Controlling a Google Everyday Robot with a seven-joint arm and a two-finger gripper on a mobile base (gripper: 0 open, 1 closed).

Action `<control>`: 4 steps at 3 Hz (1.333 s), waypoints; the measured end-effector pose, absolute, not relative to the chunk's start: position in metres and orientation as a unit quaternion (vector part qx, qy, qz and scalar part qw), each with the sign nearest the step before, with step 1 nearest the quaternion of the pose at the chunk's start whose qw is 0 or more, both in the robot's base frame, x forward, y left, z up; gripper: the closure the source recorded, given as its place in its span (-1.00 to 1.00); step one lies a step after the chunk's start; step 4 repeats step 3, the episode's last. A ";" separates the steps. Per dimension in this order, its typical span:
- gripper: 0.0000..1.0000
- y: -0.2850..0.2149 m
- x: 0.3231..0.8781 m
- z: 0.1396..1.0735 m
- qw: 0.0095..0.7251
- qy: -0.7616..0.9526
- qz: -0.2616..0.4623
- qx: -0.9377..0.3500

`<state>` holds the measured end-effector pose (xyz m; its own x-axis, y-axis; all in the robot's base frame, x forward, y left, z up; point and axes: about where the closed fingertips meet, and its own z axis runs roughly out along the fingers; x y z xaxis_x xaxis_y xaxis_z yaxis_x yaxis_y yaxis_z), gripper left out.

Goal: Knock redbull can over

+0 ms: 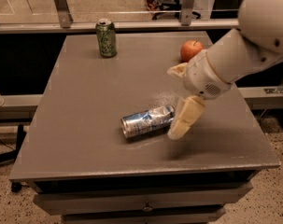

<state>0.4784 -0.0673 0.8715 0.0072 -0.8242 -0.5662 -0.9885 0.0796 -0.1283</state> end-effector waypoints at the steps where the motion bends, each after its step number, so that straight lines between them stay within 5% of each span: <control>1: -1.00 -0.128 0.485 0.898 0.312 0.697 0.162 -0.625; 2: -1.00 -0.184 0.476 0.925 0.340 0.702 0.148 -0.608; 4: -1.00 -0.187 0.476 0.930 0.344 0.700 0.145 -0.609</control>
Offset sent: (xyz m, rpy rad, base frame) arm -0.0152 -0.1962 0.0880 0.1497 -0.1585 -0.1847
